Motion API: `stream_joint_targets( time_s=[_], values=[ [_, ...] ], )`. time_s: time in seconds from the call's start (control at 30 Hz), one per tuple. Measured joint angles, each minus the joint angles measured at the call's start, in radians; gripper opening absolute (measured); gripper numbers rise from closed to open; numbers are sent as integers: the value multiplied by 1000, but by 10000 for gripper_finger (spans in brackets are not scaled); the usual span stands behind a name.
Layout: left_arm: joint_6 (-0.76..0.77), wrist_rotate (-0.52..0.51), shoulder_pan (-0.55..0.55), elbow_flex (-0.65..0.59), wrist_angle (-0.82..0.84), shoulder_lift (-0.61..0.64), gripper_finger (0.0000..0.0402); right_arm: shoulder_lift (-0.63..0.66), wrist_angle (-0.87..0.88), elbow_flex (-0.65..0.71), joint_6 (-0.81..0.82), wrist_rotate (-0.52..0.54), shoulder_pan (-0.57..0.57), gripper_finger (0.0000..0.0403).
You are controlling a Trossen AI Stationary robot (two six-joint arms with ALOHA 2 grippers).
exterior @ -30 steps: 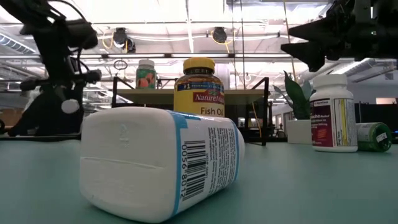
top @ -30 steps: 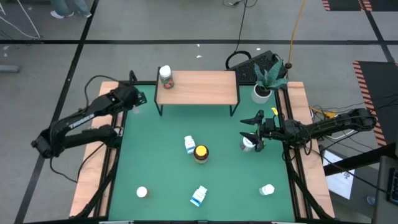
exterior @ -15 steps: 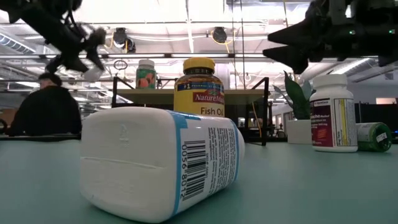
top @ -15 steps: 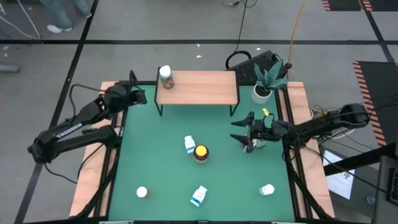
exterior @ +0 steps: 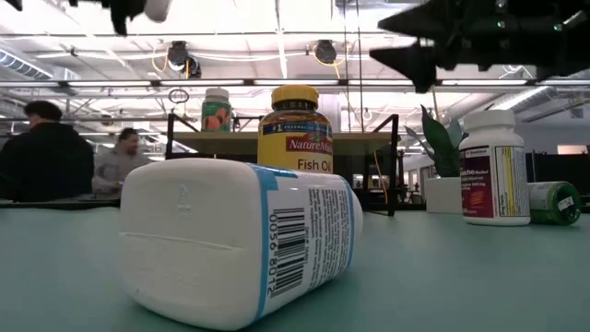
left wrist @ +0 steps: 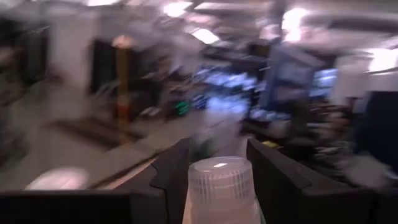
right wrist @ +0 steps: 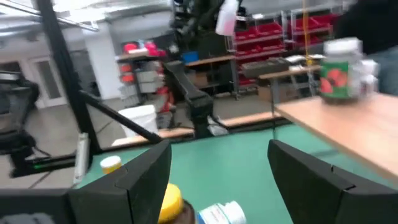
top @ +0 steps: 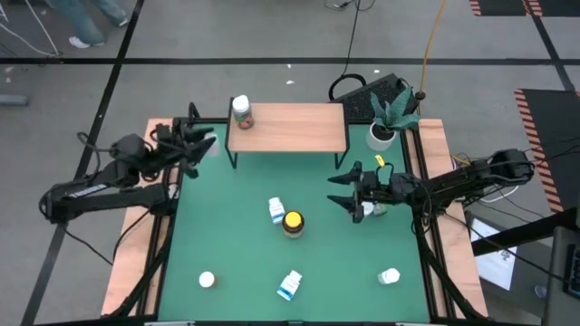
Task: Pick and place medicine bottles onto shelf by color
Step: Put the transparent medicine bottle on the shelf
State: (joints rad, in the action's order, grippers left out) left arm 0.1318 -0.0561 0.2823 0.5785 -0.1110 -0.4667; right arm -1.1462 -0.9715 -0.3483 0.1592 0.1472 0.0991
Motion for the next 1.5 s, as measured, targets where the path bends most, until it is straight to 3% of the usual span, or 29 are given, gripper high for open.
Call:
stream_joint_targets(
  time_s=[0.13, 0.43, 0.6, 0.83, 1.1, 1.5],
  values=[
    [-60, 4, -127, 1, -78, -117, 154, -62, 3, -54, -33, -100, 15, 263],
    [-228, -1, -402, -1, -495, -584, 154, -252, 0, -149, -75, -97, 29, 263],
    [-340, -45, -454, -1, -763, -811, 154, -287, -105, -150, -81, -97, 29, 263],
    [-358, -49, -462, 35, -1128, -1083, 154, -333, -214, -150, -101, -98, 29, 263],
    [-390, -29, -461, 250, -1119, -1274, 154, -387, -302, -163, -120, -103, 34, 263],
    [-426, -27, -461, 357, -980, -1296, 154, -386, -333, -163, -186, -153, 77, 263]
  ],
)
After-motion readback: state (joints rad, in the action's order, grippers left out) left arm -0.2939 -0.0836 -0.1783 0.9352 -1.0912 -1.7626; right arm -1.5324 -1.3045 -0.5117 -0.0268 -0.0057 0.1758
